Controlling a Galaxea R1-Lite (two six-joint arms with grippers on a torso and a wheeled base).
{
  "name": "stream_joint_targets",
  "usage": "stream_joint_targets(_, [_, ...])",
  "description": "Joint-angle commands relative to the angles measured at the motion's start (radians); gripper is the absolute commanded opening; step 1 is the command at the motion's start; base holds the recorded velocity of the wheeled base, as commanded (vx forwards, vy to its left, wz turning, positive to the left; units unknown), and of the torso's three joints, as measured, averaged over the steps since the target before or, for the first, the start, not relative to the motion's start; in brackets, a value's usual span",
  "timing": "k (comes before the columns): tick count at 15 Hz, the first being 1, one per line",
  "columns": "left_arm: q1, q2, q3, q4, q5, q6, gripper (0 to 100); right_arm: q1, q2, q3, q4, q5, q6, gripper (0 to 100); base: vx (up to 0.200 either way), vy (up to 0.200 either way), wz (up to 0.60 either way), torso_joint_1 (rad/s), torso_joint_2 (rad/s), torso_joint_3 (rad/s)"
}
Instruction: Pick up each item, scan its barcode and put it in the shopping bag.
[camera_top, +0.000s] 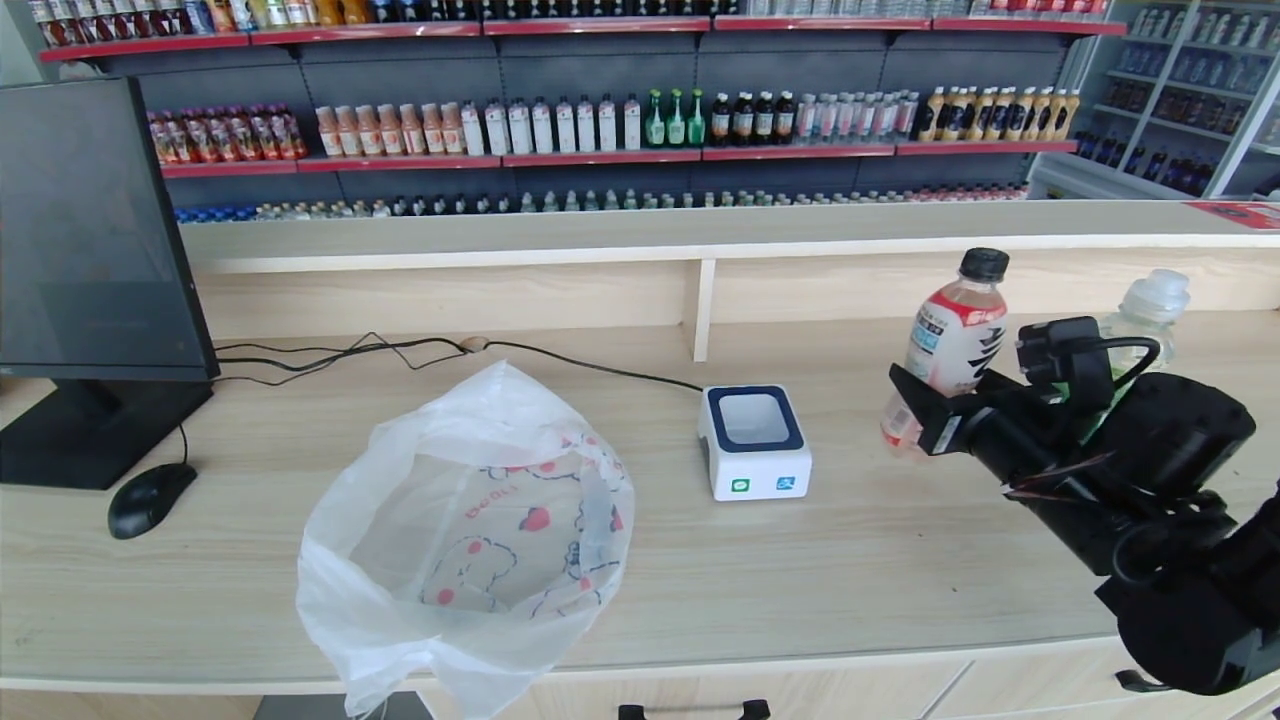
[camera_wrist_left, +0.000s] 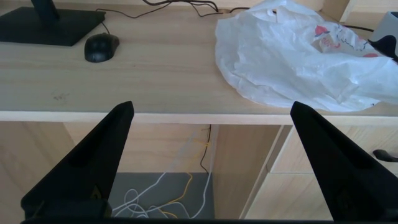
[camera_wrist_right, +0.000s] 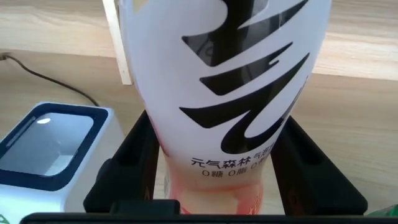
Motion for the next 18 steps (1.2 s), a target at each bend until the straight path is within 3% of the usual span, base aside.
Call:
stream_joint_targets(1, [0.0, 0.001, 0.0, 0.0, 0.0, 0.0, 100, 0.065, -0.091, 0.048, -0.001, 0.0, -0.002, 0, 0.0, 0.0, 0.0, 0.0, 0.0, 0.0])
stream_joint_targets(4, [0.0, 0.001, 0.0, 0.004, 0.0, -0.002, 100, 0.212, -0.272, 0.175, -0.001, -0.001, -0.003, 0, 0.0, 0.0, 0.0, 0.0, 0.0, 0.0])
stream_joint_targets(7, [0.0, 0.0, 0.0, 0.009, 0.0, -0.006, 100, 0.283, -0.401, 0.292, -0.001, 0.0, 0.004, 0, 0.0, 0.0, 0.0, 0.0, 0.0, 0.0])
stream_joint_targets(11, [0.0, 0.0, 0.0, 0.009, 0.0, -0.023, 100, 0.493, -0.482, 0.335, -0.001, 0.002, 0.05, 0, 0.0, 0.0, 0.0, 0.0, 0.0, 0.0])
stream_joint_targets(12, [0.0, 0.0, 0.0, 0.009, 0.0, -0.031, 100, 0.51, -0.484, 0.337, -0.001, 0.002, 0.064, 0, 0.0, 0.0, 0.0, 0.0, 0.0, 0.0])
stream_joint_targets(14, [0.0, 0.0, 0.0, 0.009, 0.0, -0.037, 100, 0.59, -0.498, 0.33, -0.001, 0.008, 0.164, 0, 0.0, 0.0, 0.0, 0.0, 0.0, 0.0])
stream_joint_targets(18, [0.0, 0.0, 0.0, 0.009, 0.0, -0.037, 100, 0.648, -0.476, 0.314, -0.001, 0.009, 0.363, 0, 0.0, 0.0, 0.0, 0.0, 0.0, 0.0])
